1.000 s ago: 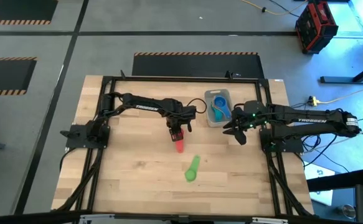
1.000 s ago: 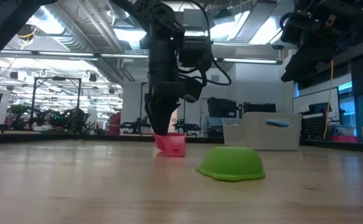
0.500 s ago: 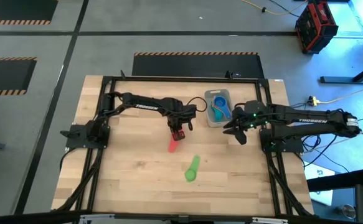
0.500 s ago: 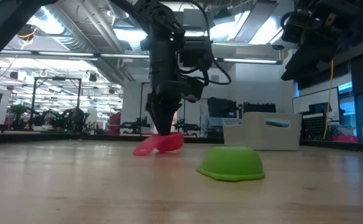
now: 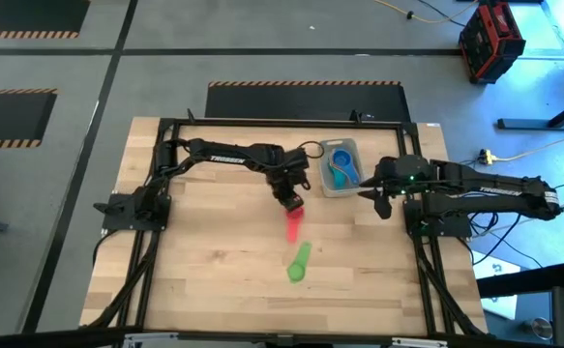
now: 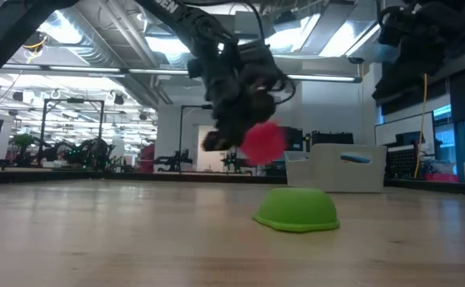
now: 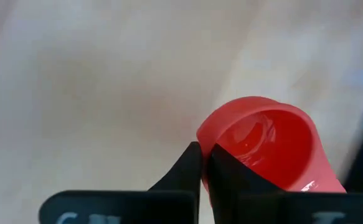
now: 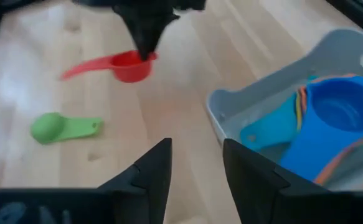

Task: Nest measuring cups in basket
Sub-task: Stack the red measuring cup on top of the blue measuring cup in the grey bin

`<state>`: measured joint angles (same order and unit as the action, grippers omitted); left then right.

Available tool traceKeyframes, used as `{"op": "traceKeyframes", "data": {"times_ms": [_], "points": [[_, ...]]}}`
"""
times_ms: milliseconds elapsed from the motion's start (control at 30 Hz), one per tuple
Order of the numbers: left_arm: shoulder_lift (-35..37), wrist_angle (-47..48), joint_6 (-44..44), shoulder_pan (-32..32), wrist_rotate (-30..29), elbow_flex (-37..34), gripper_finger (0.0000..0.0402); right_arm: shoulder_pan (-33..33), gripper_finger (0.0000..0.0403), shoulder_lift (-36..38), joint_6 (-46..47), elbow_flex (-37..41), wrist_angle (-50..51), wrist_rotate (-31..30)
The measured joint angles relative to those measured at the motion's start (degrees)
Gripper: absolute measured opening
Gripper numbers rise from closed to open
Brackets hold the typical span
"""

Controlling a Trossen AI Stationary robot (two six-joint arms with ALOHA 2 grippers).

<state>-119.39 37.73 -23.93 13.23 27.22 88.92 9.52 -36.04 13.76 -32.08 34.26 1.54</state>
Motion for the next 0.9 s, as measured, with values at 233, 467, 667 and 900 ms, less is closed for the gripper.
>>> {"op": "traceKeyframes", "data": {"times_ms": [233, 467, 667, 900], "points": [[-0.02, -17.60, -10.30, -0.03, 8.77, 2.10, 0.0005, 0.00, 0.0149, 0.70, -0.37, 0.00, 0.92, -1.09], [0.04, -18.44, -10.33, 0.76, -1.27, 11.59, 0.0005, 0.02, 0.0149, 1.05, -0.53, -0.02, 0.83, -1.77], [0.07, -18.45, -10.11, 2.82, -12.86, 16.39, 0.0004, 0.07, 0.0149, 2.32, -0.56, -0.02, 0.70, -2.02], [-0.79, -23.88, -12.69, 5.18, -20.05, 16.92, 0.0004, 0.07, 0.0149, 5.09, -7.28, -0.09, -3.61, -10.61]]}}
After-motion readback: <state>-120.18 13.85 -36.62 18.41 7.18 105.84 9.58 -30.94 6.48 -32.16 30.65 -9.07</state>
